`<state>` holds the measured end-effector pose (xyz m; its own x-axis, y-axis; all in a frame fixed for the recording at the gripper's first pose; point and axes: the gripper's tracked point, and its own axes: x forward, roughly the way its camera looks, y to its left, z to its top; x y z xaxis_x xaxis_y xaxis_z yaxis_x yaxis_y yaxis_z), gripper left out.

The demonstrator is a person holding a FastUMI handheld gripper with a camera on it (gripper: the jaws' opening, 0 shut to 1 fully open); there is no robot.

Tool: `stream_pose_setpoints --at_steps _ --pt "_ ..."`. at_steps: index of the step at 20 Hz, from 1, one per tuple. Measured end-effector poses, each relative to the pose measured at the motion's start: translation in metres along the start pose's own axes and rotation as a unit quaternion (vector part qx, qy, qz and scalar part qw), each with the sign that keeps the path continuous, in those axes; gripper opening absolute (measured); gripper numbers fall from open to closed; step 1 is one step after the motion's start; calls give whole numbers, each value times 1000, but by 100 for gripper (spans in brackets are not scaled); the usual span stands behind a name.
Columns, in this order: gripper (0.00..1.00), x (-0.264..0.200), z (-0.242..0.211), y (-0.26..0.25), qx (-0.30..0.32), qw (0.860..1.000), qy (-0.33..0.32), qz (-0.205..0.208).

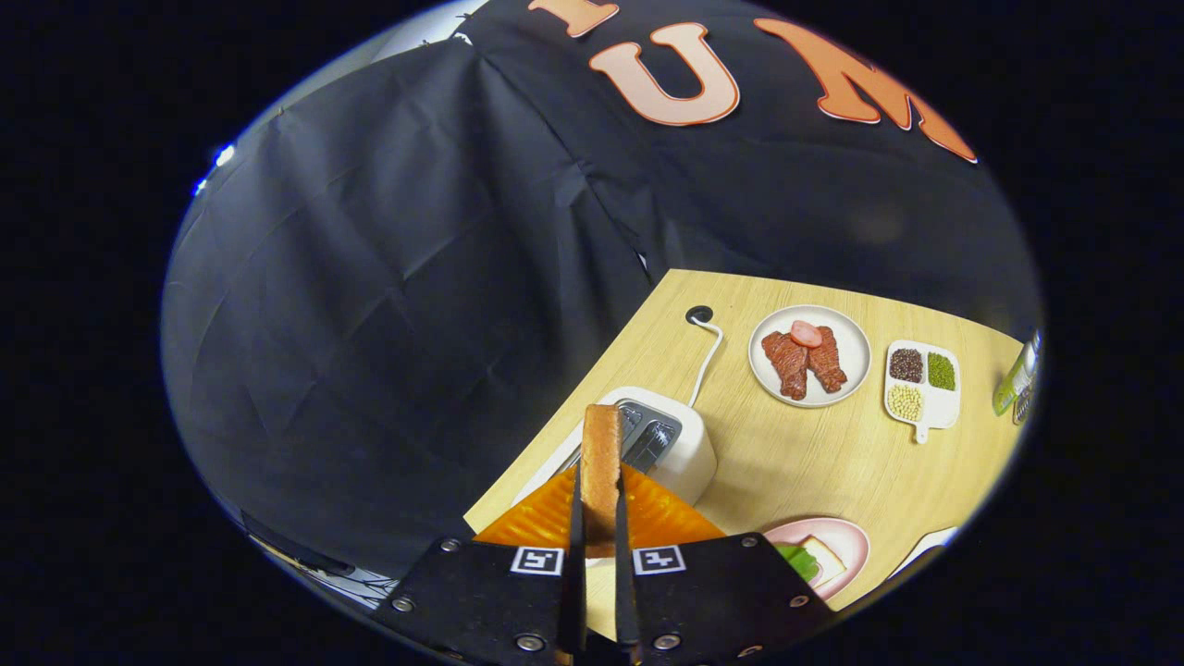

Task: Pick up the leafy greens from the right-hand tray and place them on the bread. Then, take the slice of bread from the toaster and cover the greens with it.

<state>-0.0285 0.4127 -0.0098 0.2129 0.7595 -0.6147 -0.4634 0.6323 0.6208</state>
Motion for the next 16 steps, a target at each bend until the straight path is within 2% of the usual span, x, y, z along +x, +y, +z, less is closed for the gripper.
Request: stream_pose_setpoints --at_steps 16 --pt "13 -60 -61 -89 52 998 -37 20"
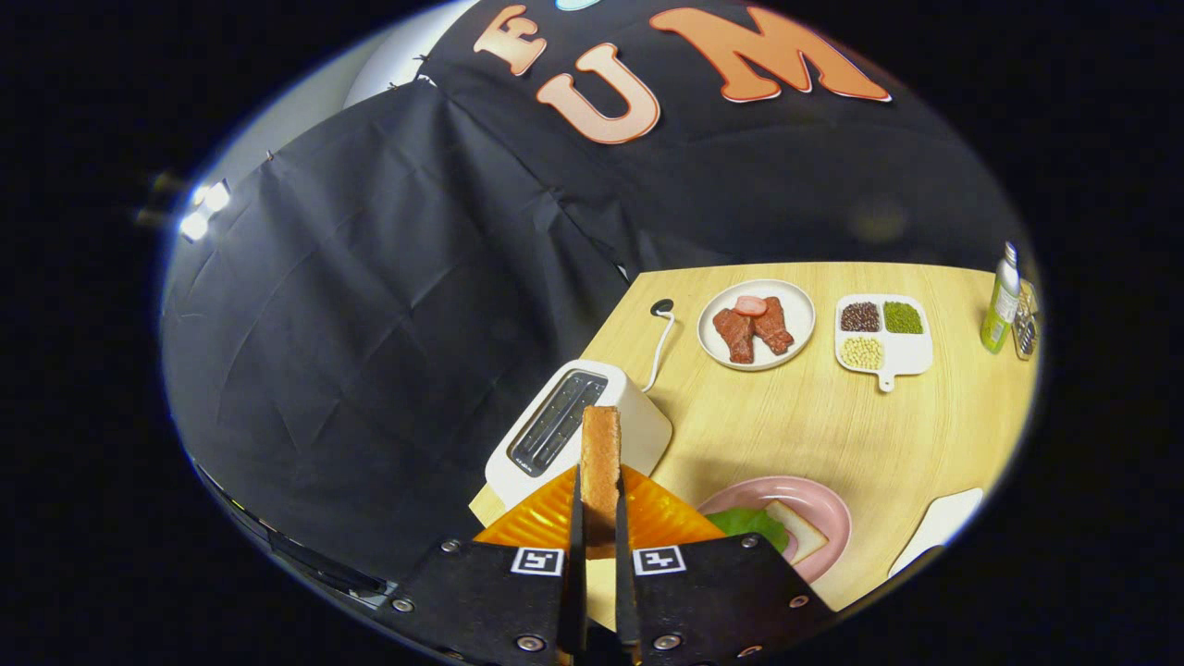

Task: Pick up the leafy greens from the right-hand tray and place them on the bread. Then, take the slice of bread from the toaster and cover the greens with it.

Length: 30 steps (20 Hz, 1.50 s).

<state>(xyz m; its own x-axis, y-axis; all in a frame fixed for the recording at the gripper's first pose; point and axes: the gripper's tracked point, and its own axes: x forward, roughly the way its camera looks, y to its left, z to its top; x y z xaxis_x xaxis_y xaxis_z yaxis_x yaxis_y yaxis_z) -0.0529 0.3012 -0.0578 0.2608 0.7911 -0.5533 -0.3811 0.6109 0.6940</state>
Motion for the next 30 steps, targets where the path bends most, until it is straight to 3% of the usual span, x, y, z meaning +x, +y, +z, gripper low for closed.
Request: stream_pose_setpoints --at_steps 16,30 --pt "13 -14 -62 -55 33 999 -33 21" --pt "13 11 -120 -105 121 992 -14 36"
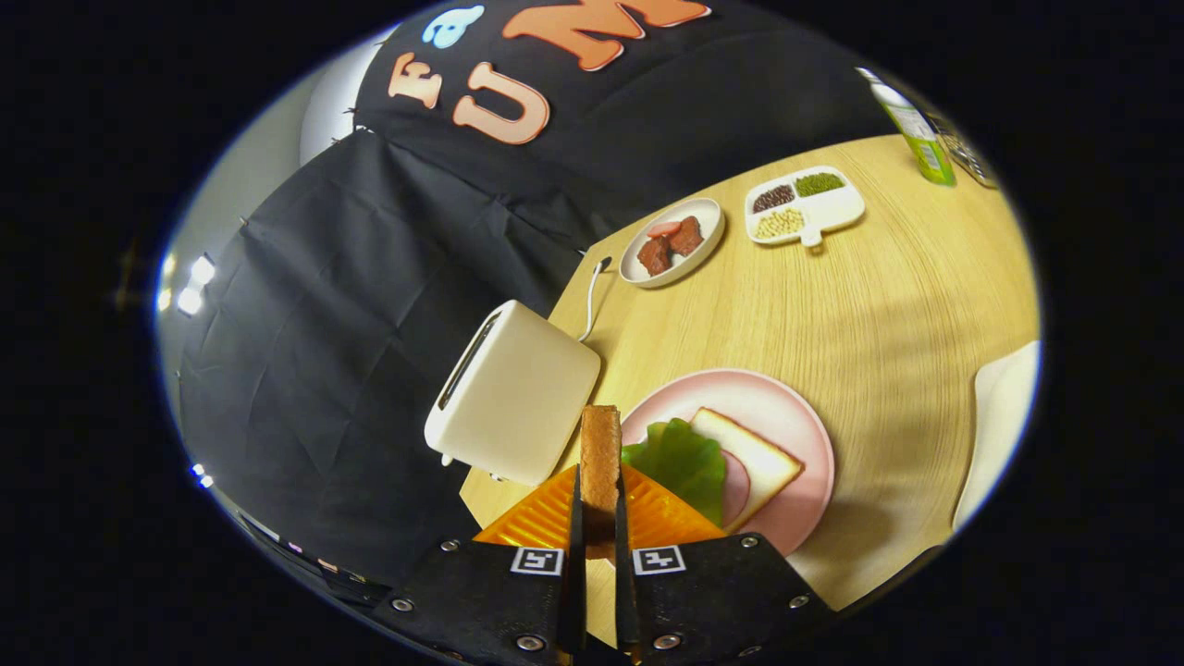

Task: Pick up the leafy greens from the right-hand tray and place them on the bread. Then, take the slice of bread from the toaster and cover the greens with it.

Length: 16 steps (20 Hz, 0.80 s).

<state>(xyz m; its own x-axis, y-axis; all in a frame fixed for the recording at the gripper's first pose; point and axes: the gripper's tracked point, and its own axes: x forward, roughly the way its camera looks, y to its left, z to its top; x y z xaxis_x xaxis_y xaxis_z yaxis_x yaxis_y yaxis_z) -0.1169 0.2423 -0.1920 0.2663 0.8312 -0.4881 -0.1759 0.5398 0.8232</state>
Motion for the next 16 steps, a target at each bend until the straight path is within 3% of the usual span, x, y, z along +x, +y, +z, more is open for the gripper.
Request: stream_pose_setpoints --at_steps 8,12,15,16 --pt "13 5 -3 -31 -28 999 -12 -45" --pt "25 4 -2 -45 -46 996 -17 -80" --pt "50 -1 11 -55 -65 991 -46 -110" --pt "53 -6 14 -52 -70 990 -55 -109"
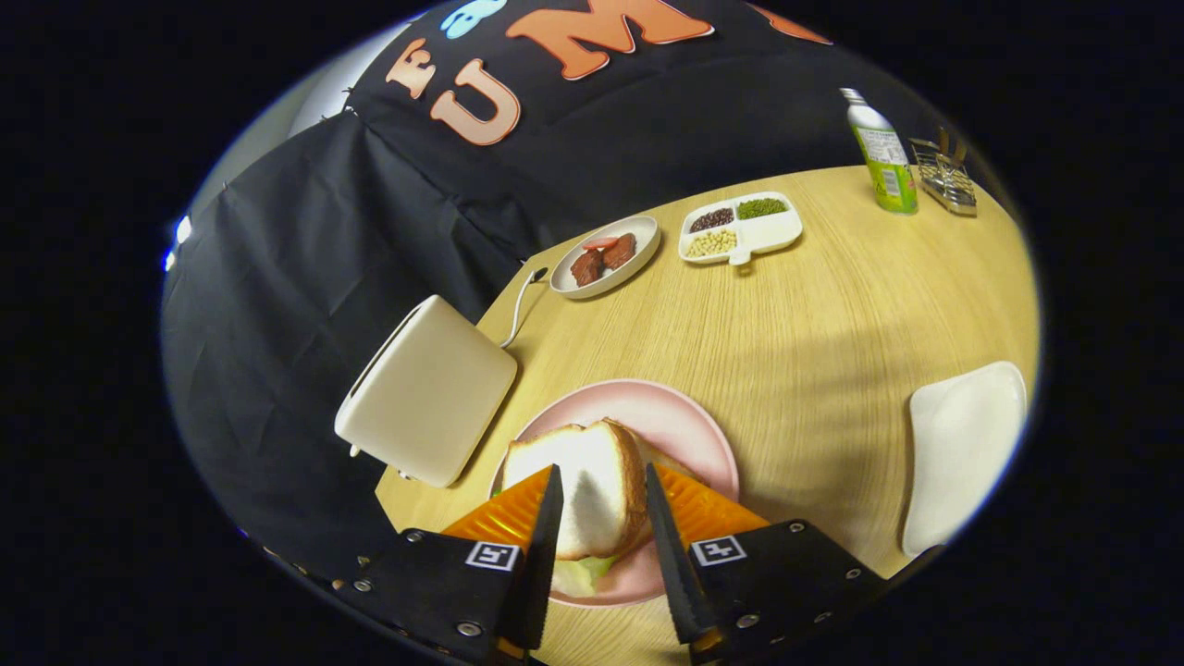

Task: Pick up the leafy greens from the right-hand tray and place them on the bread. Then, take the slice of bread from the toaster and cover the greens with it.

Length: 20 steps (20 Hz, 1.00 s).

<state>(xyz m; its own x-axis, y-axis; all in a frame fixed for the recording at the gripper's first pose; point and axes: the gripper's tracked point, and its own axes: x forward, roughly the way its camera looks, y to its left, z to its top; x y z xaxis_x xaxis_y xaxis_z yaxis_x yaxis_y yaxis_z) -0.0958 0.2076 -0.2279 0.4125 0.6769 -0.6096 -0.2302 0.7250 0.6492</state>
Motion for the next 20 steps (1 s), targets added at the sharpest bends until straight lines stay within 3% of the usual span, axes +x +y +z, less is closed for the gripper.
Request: stream_pose_setpoints --at_steps 5,9,13,20 --pt "76 -16 36 2 -51 996 -72 -25" --pt "87 -37 73 6 -103 982 -144 -62" --pt "92 -65 113 16 -155 958 -222 -94" --pt "94 -115 168 36 -188 915 -336 -124"
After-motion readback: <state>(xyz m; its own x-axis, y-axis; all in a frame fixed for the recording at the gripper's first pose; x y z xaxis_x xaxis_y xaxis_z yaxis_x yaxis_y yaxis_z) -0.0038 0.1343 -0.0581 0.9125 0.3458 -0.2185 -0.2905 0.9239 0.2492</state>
